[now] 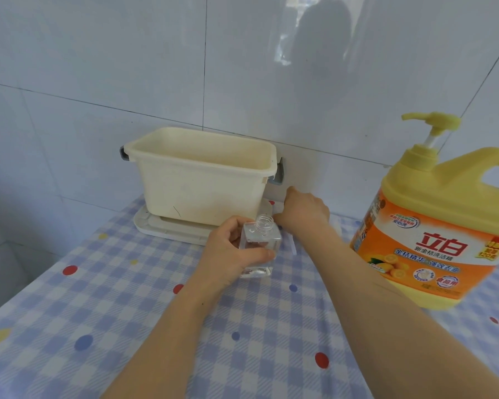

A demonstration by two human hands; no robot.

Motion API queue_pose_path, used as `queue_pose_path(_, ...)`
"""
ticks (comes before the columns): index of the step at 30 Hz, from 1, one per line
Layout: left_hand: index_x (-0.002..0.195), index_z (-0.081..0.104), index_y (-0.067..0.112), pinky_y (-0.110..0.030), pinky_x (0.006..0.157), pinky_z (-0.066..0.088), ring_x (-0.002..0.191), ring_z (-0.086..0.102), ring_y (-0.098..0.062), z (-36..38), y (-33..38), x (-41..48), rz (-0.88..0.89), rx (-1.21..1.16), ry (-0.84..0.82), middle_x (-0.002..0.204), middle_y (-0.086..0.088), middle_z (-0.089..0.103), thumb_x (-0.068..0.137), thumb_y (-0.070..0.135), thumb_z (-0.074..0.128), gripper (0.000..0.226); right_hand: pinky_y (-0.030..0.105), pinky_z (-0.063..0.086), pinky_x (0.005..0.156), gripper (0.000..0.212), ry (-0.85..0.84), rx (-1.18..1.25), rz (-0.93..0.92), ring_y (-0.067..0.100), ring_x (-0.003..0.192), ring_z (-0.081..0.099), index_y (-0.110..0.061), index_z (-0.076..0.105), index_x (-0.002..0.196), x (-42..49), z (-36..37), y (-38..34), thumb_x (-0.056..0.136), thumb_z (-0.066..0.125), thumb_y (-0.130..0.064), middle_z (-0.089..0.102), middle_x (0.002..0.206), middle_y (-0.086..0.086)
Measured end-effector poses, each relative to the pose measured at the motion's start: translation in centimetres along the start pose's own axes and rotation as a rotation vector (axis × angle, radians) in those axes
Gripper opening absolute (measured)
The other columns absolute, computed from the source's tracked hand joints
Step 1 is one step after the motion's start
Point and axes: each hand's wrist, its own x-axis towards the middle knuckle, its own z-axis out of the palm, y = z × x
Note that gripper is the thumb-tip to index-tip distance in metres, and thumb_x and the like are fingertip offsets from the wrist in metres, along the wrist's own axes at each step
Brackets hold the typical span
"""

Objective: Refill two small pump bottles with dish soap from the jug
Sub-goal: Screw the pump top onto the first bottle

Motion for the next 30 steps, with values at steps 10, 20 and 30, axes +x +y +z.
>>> queue_pose_path(10, 0.092, 0.065, 0.019, -0.035, 0.082, 0.056, 0.092, 0.069, -0.021, 0.0, -0.1, 0.1, 0.000, -0.002, -0.011, 0.095, -0.002, 0.073, 0.063, 0.006, 0.086, 0.038, 0.033, 0.049, 0.061, 0.023, -0.033, 0.415, 0.059, 0.032, 0.073, 0.057, -0.005, 0.059, 0.080, -1.8, -0.7, 0.6, 0.079, 0.062, -0.028, 0.060, 0.073, 0.010)
queue_pose_path(20, 0.096, 0.070, 0.021, -0.032, 0.084, 0.055, 0.090, 0.072, -0.013, 0.1, 0.2, -0.2, 0.003, -0.023, 0.016, 0.094, 0.004, 0.077, 0.067, 0.007, 0.084, 0.036, 0.018, 0.050, 0.056, 0.020, 0.245, 1.418, 0.032, 0.000, 0.060, 0.056, -0.032, 0.067, 0.087, -7.0, -3.5, 0.9, 0.082, 0.070, -0.013, 0.066, 0.071, -0.010)
queue_pose_path(30, 0.094, 0.074, 0.022, -0.036, 0.087, 0.055, 0.095, 0.071, -0.019, 0.5, 0.5, -0.3, 0.010, -0.061, -0.021, 0.093, 0.002, 0.078, 0.056, 0.021, 0.084, 0.040, 0.022, 0.055, 0.067, 0.035, 0.415, 1.746, -0.130, 0.011, 0.078, 0.068, -0.012, 0.061, 0.126, -7.9, -5.5, 0.8, 0.091, 0.063, -0.010, 0.073, 0.080, 0.005)
